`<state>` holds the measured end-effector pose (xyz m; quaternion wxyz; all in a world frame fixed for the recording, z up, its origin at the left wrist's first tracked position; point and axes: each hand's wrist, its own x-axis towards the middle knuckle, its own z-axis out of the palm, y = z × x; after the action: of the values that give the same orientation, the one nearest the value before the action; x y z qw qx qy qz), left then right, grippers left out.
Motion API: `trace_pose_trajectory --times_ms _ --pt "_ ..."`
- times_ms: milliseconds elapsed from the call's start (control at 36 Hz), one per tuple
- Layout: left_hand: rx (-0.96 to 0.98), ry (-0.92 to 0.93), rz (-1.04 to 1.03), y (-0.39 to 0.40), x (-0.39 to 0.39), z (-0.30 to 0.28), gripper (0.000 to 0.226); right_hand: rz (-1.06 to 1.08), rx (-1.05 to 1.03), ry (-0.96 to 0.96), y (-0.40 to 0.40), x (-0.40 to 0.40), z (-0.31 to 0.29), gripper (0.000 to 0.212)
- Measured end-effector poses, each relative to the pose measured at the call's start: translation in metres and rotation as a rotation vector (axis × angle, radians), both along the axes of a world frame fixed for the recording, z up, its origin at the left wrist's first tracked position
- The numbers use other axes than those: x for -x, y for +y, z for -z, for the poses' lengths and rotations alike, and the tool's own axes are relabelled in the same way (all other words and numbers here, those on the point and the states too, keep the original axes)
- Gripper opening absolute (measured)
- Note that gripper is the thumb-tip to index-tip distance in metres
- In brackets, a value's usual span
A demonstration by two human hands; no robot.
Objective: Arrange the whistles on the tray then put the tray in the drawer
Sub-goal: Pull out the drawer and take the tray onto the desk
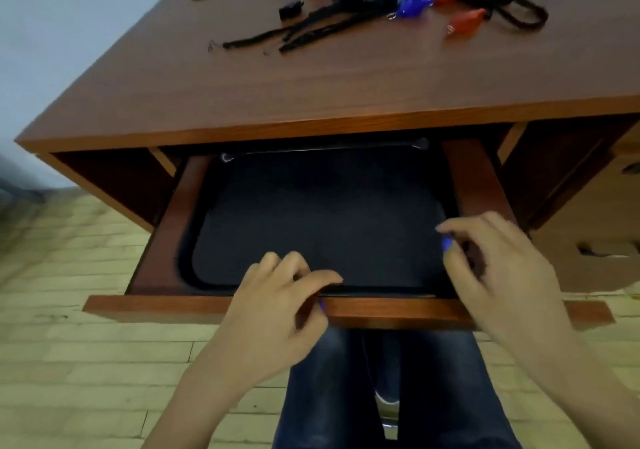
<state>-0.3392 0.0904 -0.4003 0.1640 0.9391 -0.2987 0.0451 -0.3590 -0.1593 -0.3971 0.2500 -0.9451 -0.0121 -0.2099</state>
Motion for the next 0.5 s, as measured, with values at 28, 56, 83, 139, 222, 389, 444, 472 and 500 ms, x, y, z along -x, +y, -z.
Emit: trace_pose_trajectory --times_ms 28,56,83,139,222,389,444,472,500 --pt "-0.022 0.045 0.017 0.001 -0.001 -0.005 0.037 0.035 0.043 0.005 -0.004 -0.005 -0.004 0.027" --pt "-0.020 0.101 0.019 0.001 -0.003 -0.008 0.038 0.076 0.082 0.039 -0.009 -0.009 -0.007 0.029" --pt "0.007 0.162 -0.001 0.001 -0.006 -0.011 0.040 0.114 0.128 0.099 -0.014 -0.013 -0.009 0.036" --pt "0.058 0.195 -0.074 0.004 -0.014 -0.012 0.045 0.168 0.233 0.245 -0.022 -0.017 -0.010 0.052" --pt "0.002 -0.037 -0.252 0.019 -0.029 -0.003 0.044 0.191 0.206 0.445 -0.029 -0.023 -0.007 0.066" --pt "-0.105 0.029 -0.754 0.059 -0.045 0.007 0.064 0.096 0.105 0.495 -0.027 -0.027 0.006 0.076" --pt "-0.036 0.141 -0.899 0.070 -0.046 0.007 0.076 0.119 0.052 0.510 -0.025 -0.027 0.004 0.079" --pt "0.024 0.183 -0.944 0.074 -0.046 0.007 0.076 0.124 0.003 0.535 -0.025 -0.028 0.003 0.079" --pt "0.076 0.204 -0.965 0.077 -0.045 0.005 0.069 0.103 -0.042 0.542 -0.026 -0.030 0.005 0.078"
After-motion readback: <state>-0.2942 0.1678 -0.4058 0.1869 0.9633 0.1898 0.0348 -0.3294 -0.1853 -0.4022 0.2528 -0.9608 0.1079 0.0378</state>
